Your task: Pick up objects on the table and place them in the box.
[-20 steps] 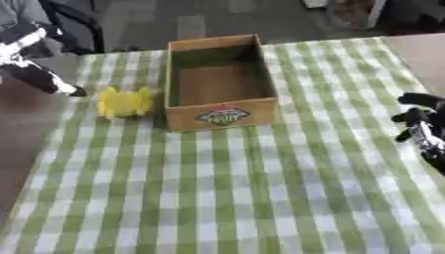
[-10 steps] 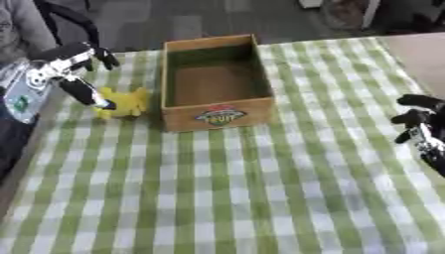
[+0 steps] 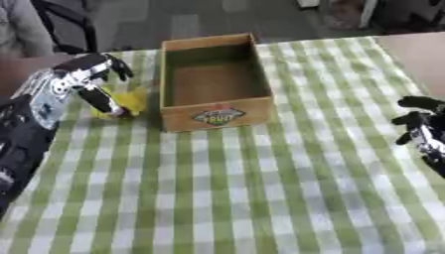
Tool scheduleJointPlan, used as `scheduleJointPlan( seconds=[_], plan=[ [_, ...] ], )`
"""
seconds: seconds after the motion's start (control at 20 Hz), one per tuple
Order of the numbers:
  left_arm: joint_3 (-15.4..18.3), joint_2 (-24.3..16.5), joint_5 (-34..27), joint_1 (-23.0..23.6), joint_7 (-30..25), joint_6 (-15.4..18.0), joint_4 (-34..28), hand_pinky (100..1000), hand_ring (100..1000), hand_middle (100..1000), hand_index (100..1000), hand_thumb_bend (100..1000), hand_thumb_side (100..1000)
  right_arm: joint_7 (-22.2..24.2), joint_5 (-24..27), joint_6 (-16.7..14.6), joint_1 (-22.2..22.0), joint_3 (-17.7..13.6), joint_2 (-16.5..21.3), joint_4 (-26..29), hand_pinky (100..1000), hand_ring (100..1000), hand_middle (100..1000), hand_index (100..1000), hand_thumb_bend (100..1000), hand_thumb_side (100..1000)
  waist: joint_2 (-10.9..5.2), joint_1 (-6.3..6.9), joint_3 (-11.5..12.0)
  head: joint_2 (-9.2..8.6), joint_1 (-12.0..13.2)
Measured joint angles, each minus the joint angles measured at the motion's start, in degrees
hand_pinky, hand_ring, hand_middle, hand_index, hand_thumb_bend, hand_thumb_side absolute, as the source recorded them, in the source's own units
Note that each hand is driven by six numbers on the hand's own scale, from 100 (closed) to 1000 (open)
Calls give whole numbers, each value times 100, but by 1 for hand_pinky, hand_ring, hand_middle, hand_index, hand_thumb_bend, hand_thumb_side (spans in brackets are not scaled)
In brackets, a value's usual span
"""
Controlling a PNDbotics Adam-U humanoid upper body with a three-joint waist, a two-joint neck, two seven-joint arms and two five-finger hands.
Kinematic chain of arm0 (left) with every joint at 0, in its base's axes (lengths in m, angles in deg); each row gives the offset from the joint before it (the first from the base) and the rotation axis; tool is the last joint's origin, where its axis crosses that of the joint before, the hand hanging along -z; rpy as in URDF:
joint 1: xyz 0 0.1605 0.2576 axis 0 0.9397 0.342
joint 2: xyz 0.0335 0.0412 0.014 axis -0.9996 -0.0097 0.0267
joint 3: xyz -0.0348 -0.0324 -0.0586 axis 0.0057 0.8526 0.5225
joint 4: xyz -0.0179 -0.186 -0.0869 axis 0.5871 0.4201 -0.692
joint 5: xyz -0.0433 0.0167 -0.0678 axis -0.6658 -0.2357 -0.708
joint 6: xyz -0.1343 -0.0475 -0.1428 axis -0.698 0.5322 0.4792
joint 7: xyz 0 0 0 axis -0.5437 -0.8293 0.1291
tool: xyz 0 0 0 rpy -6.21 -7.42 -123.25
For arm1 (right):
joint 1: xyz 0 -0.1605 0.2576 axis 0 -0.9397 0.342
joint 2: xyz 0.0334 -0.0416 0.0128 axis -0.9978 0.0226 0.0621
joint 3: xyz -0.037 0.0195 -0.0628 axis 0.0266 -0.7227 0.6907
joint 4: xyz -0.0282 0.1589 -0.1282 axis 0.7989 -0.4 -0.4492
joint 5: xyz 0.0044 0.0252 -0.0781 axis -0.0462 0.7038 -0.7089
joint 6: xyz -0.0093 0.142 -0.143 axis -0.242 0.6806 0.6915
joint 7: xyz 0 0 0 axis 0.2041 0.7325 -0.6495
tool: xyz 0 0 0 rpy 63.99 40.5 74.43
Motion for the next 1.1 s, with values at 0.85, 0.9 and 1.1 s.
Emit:
scheduleJointPlan(
  seconds=[0.85,0.9,1.1],
  plan=[
    [3,100,503,98,291,-71,181,667,598,564,753,519,100,7,0,-7,4,0,-1,0,473,678,771,826,100,595,37,-13,-34,0,2],
    [5,100,514,107,297,-77,184,644,566,539,746,496,100,7,0,-7,4,0,-1,0,473,678,771,826,100,595,37,-12,-35,0,2],
    [30,100,574,135,376,-146,214,549,474,441,692,311,100,7,0,-7,4,-1,-2,0,473,678,771,826,100,597,37,-4,-35,0,2]
  ],
)
